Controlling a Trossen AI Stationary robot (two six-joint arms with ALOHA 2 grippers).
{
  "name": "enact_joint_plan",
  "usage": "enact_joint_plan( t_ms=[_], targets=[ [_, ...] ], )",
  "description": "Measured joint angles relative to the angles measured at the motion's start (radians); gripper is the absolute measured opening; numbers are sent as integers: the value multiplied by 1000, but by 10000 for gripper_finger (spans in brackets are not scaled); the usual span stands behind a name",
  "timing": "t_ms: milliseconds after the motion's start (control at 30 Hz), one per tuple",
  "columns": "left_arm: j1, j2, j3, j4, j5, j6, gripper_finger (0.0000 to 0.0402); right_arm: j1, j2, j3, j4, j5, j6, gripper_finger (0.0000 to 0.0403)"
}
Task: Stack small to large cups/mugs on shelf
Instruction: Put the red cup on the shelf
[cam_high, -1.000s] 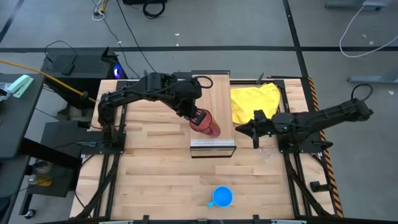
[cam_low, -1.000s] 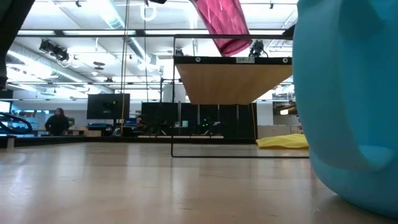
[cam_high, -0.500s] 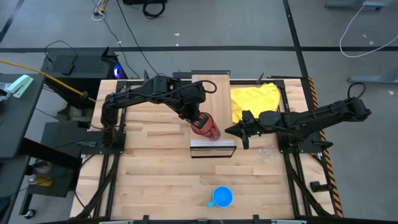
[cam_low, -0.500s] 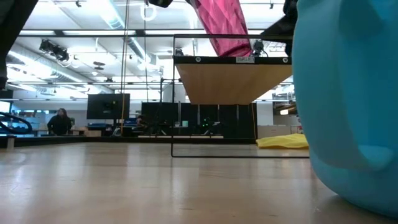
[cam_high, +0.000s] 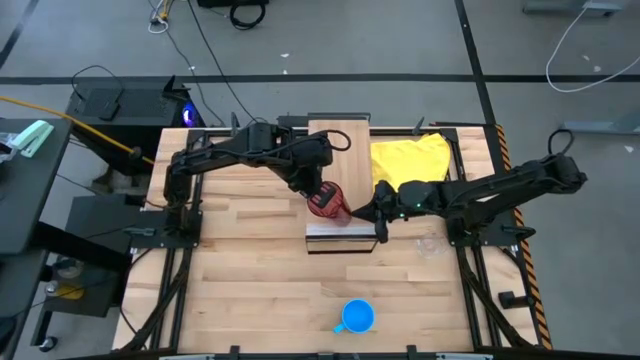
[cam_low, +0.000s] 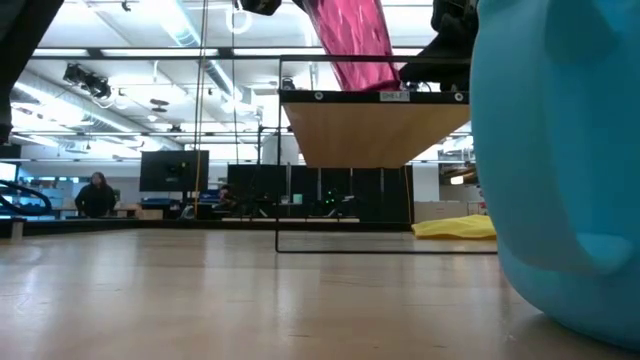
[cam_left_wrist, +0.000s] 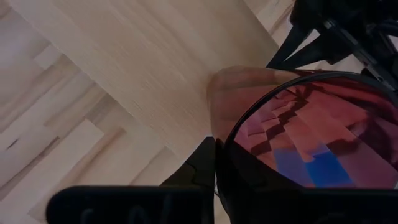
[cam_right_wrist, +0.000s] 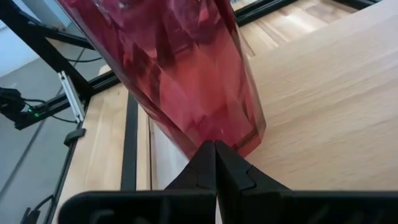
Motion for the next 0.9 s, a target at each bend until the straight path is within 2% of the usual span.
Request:
enact_joint_plan(
  t_ms=[267, 633, 900],
  targets=[
    [2, 0, 0, 31, 6, 22, 27, 0, -2, 0, -9, 16, 2, 0],
    [3, 0, 0, 95, 53, 31, 83, -1, -6, -1, -35, 29, 2, 0],
    [7, 0, 0, 115, 52, 31, 105, -1, -9, -1, -50, 29, 2, 0]
  ],
)
